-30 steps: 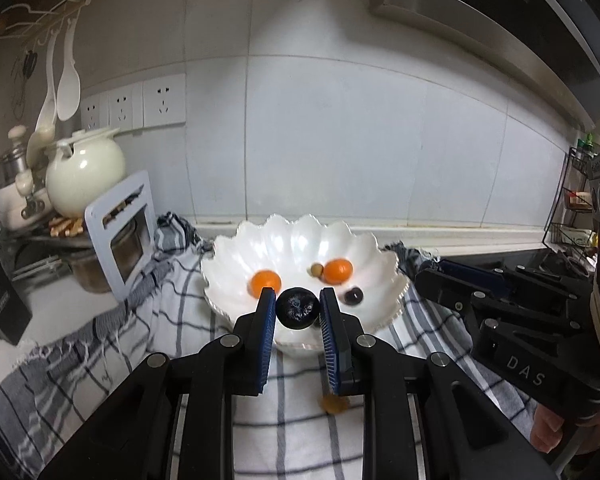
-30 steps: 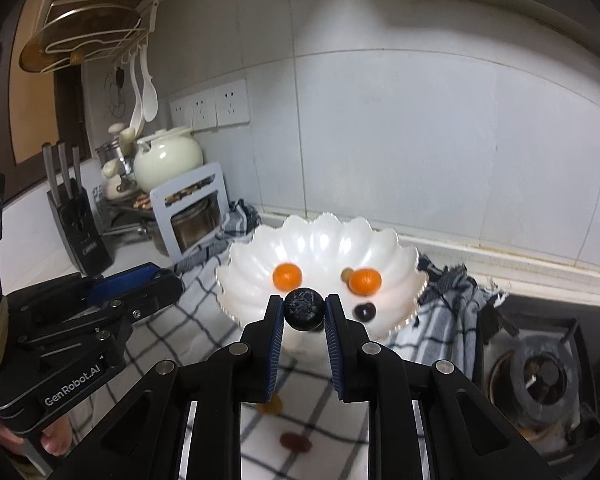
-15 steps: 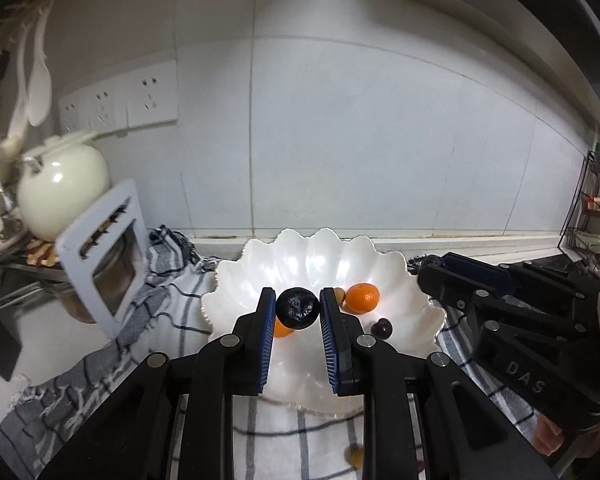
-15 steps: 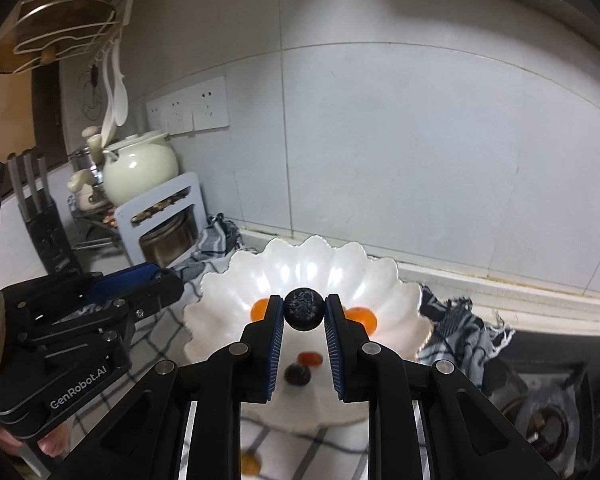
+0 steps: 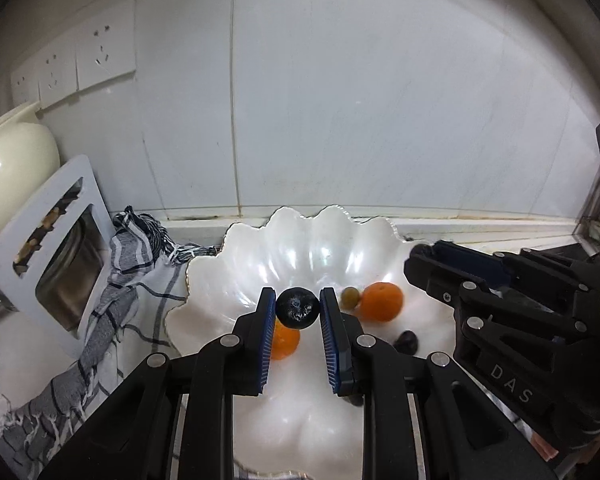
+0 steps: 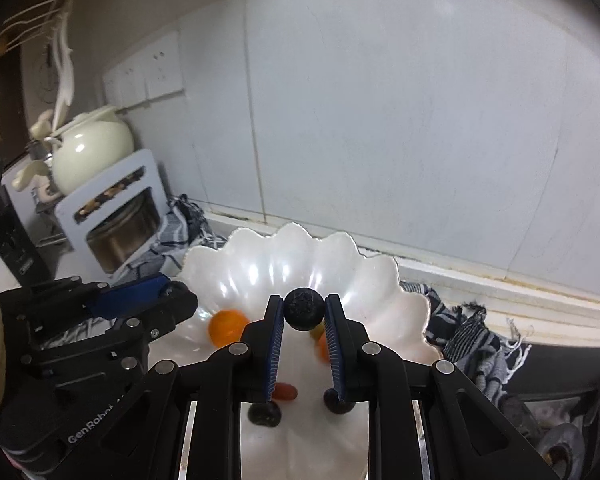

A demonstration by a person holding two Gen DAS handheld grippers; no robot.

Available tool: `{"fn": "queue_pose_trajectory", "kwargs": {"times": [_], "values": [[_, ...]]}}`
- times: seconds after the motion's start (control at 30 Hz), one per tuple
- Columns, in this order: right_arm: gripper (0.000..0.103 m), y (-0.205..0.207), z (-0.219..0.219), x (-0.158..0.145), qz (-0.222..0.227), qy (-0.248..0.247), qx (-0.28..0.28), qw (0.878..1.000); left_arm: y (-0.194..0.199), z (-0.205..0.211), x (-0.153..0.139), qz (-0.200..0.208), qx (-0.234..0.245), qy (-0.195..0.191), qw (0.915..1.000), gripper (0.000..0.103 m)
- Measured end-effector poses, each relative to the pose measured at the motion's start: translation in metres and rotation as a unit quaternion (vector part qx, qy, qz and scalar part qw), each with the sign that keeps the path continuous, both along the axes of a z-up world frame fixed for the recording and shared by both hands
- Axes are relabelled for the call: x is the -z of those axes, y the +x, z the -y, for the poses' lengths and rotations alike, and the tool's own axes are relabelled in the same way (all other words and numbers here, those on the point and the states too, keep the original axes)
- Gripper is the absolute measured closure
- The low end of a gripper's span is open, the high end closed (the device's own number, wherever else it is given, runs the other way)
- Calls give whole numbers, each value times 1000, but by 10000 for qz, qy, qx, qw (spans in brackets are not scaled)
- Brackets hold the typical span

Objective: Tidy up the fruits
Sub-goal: 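Lower both plums into the bowl, open both grippers and withdraw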

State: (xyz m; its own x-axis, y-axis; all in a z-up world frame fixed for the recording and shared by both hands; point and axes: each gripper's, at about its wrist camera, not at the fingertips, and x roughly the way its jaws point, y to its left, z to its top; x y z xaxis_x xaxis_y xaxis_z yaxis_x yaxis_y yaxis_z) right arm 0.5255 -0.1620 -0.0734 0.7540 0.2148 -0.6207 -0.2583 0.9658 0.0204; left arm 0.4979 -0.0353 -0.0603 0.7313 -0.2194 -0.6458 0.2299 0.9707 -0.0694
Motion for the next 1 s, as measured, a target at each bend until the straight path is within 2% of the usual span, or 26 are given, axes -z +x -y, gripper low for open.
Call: {"fn": "queue_pose_trajectory", "kwargs": {"times": [0.17, 0.33, 0.37, 0.4, 0.47, 0.5, 0.53, 0.6, 0.67, 0.8, 1.0], "values": [[81, 20, 6, 17, -288, 44, 99, 9995, 14, 7, 13, -178, -7, 26, 9998, 80], [80, 28, 10, 23, -352, -30, 192, 9992, 20, 9, 20, -265, -26, 50, 9996, 80], [80, 29, 10, 23, -371, -31, 194, 9991, 22, 10, 21, -293, -12, 45, 9996, 77], [80, 30, 11, 24, -385, -16, 200, 9991, 23, 10, 21, -328, -1, 43, 9995, 69], [73, 31, 13, 24, -412, -13, 237, 9989, 23, 9, 21, -328, -28, 33, 9995, 58], [67, 30, 13, 24, -403, -15, 254, 9989, 23, 9, 21, -303, -46, 45, 9995, 56], [65, 29, 14, 23, -386, -22, 276, 9989, 23, 9, 20, -284, -80, 72, 9995, 55], [65, 26, 15, 23, -365, -44, 315, 9988, 20, 7, 18, -285, -135, 95, 9995, 44], [65, 22, 16, 22, -366, -66, 354, 9987, 16, 3, 16, -299, -148, 27, 9994, 44], [65, 11, 19, 18, -296, -85, 391, 9988, 6, -5, 7, -248, -244, 23, 9994, 35], [65, -20, 22, 0, -22, -128, 412, 9991, -19, -16, -12, -60, -230, -30, 9997, 33]]}}
